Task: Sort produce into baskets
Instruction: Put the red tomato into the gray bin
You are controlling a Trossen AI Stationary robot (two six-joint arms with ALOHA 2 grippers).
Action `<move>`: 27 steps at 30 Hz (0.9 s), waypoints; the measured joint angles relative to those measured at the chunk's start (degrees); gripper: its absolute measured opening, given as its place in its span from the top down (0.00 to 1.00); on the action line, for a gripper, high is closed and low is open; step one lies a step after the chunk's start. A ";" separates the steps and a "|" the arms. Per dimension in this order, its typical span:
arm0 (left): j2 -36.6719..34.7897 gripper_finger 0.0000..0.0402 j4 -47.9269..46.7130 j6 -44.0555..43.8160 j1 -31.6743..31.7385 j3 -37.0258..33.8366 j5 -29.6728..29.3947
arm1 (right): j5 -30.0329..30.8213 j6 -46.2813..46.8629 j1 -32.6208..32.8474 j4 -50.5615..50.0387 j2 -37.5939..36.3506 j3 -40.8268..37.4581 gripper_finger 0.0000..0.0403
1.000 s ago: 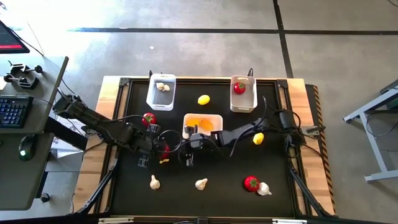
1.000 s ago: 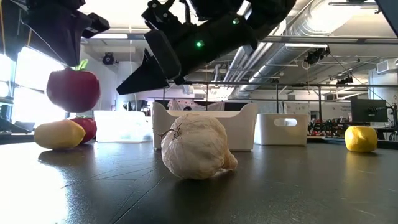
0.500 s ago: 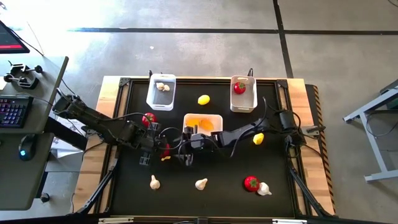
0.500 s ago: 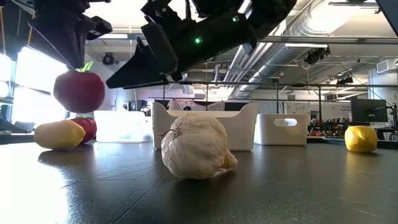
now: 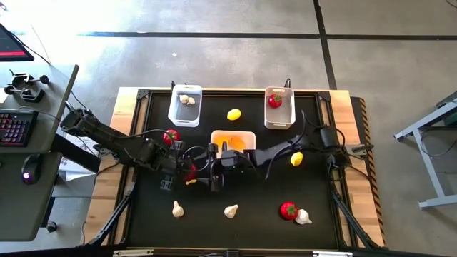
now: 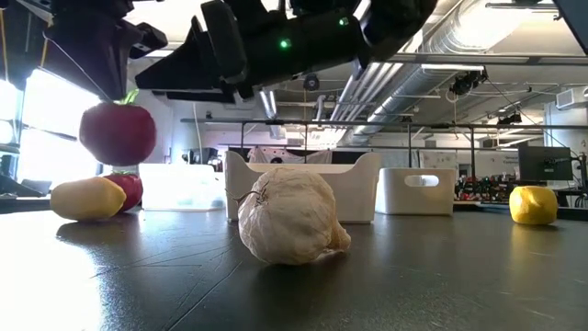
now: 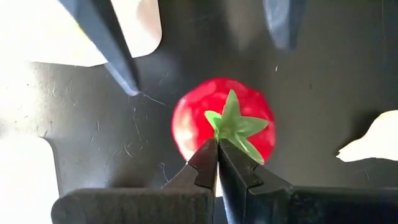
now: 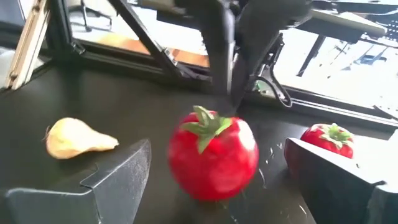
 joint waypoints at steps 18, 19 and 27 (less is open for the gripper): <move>0.00 1.00 0.45 0.24 0.00 0.02 -0.13 | -4.68 2.84 -1.11 2.50 3.46 1.11 0.11; 0.00 1.00 0.46 0.28 0.00 0.02 -0.16 | -4.67 2.07 -1.11 2.35 4.26 1.83 0.11; 0.00 1.00 0.67 0.58 0.22 0.02 -0.20 | -4.64 0.46 -1.62 1.82 7.62 6.09 0.11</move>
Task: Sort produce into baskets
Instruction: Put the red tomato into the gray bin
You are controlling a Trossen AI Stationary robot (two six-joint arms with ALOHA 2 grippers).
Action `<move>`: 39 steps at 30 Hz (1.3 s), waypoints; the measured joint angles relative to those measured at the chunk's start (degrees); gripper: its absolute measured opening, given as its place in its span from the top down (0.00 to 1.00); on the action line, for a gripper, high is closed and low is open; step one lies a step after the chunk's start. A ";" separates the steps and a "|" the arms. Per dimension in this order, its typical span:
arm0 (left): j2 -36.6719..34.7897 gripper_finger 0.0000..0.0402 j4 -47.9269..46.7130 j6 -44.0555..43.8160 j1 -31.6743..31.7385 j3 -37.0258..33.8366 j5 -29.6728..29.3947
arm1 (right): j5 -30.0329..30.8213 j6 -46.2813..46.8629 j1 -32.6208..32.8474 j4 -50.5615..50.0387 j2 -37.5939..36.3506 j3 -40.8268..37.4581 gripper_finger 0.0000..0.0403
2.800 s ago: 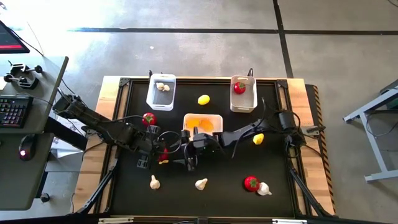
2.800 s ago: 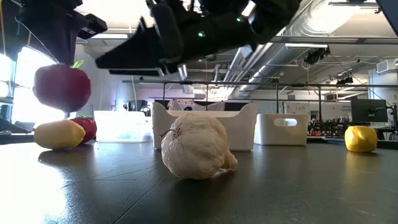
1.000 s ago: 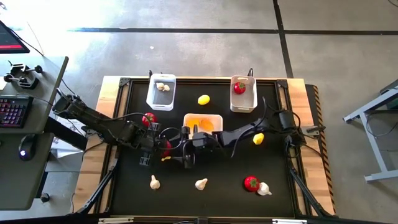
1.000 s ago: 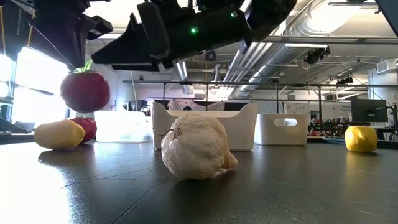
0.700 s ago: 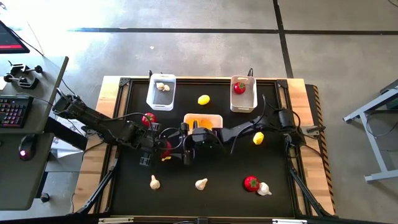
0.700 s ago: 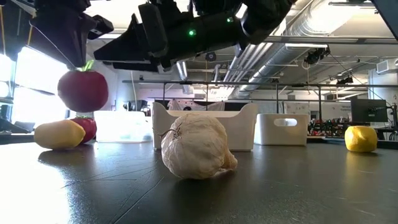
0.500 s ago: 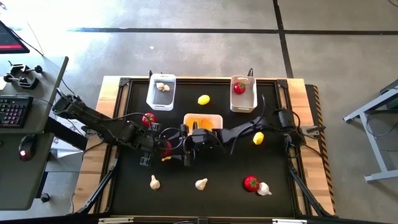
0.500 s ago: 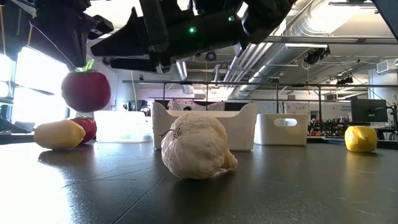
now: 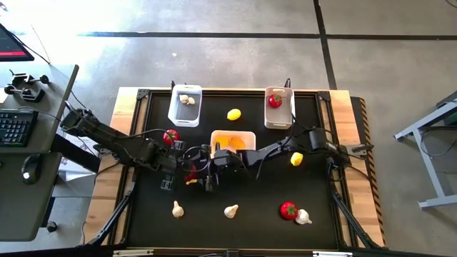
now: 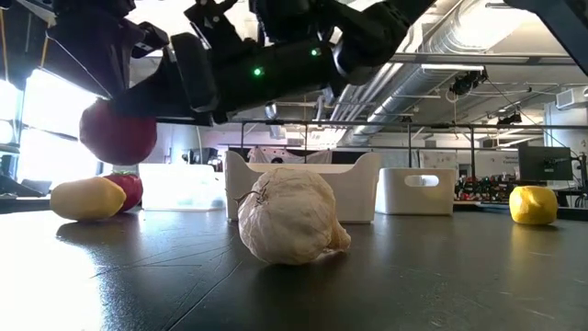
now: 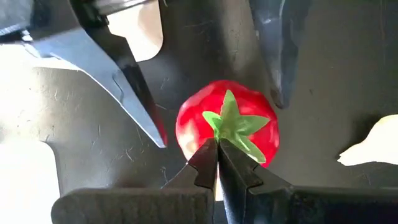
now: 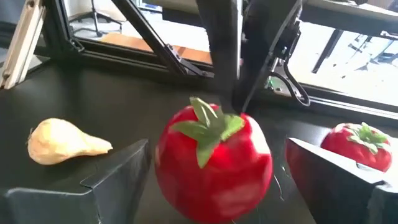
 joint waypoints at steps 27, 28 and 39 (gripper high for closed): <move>-2.14 1.00 3.85 -0.38 0.80 0.00 -1.43 | -2.38 -1.18 -0.57 -1.29 0.80 0.78 0.32; -2.14 1.00 3.87 -0.84 0.81 0.00 -1.49 | -2.38 -1.17 -0.57 -1.29 0.80 0.78 0.32; -2.21 0.86 3.71 -3.38 1.07 -0.78 -2.91 | -0.88 -2.26 -0.79 -5.25 -0.14 0.78 0.32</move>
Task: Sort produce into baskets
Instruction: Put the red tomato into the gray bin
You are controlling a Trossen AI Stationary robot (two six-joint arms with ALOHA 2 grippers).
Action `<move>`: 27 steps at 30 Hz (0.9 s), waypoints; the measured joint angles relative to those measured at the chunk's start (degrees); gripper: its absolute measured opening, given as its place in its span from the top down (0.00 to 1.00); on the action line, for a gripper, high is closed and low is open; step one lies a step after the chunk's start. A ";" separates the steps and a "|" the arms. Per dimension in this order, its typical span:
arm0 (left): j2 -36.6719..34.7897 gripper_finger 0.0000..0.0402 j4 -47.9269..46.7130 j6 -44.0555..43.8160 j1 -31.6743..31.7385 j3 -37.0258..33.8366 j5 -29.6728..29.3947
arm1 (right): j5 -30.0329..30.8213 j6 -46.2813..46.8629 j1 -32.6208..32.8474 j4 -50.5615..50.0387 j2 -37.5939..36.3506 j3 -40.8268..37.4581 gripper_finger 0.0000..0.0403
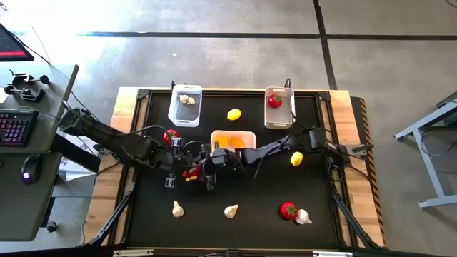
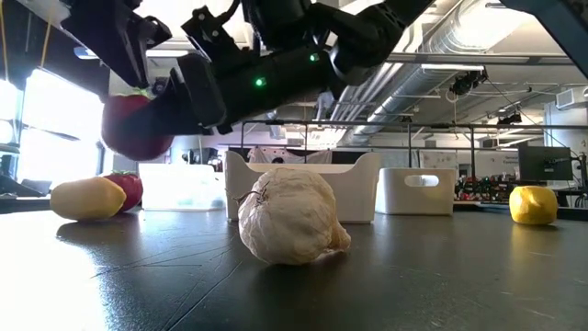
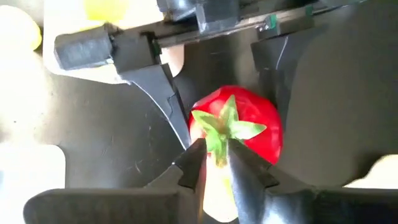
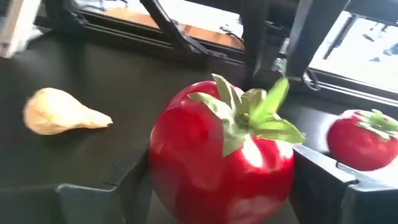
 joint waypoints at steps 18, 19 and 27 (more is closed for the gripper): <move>-21.54 0.87 30.75 3.87 2.11 -21.24 -5.94 | 11.05 -1.75 -2.79 -12.40 -5.88 -0.22 0.32; -22.47 0.87 32.99 4.88 2.60 -22.59 -5.95 | 11.98 -1.72 -3.08 -14.22 -6.76 -0.22 0.32; -25.05 0.87 49.95 11.10 7.09 -31.66 -5.07 | 17.59 -1.68 -6.58 -30.45 -15.16 -0.20 0.32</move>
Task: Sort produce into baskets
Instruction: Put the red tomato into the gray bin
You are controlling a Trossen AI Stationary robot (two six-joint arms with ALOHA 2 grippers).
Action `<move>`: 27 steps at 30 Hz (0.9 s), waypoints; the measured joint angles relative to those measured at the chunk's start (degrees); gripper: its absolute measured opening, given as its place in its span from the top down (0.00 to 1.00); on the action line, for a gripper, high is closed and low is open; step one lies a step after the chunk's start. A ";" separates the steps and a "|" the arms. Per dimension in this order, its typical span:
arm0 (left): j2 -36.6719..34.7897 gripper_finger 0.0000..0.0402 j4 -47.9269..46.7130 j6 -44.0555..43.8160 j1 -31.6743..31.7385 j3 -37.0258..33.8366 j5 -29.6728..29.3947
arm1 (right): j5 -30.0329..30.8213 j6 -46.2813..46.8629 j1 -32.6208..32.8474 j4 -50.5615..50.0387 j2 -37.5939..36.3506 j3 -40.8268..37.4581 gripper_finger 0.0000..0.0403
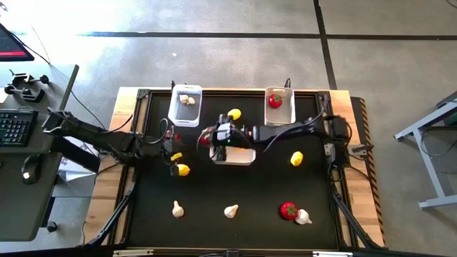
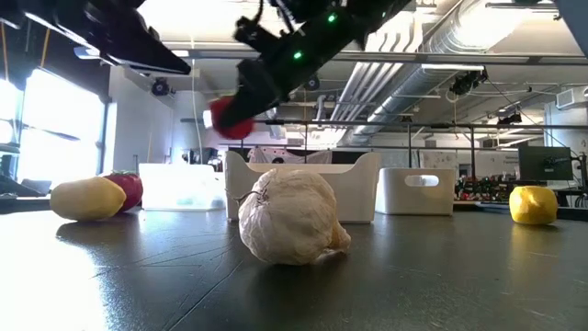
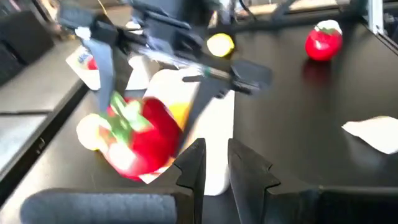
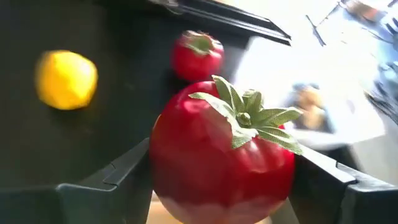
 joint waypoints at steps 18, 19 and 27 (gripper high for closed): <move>0.19 0.87 31.00 5.03 11.93 -12.91 7.26 | 11.99 8.03 -12.05 -30.12 -22.08 -3.85 0.32; 0.24 0.87 30.84 4.97 12.58 -13.10 8.78 | 12.02 8.54 -12.75 -29.36 -23.32 -5.75 0.32; 0.23 0.87 31.60 3.96 15.56 -13.31 13.83 | 12.53 13.35 -16.11 -15.56 -35.54 -26.69 0.32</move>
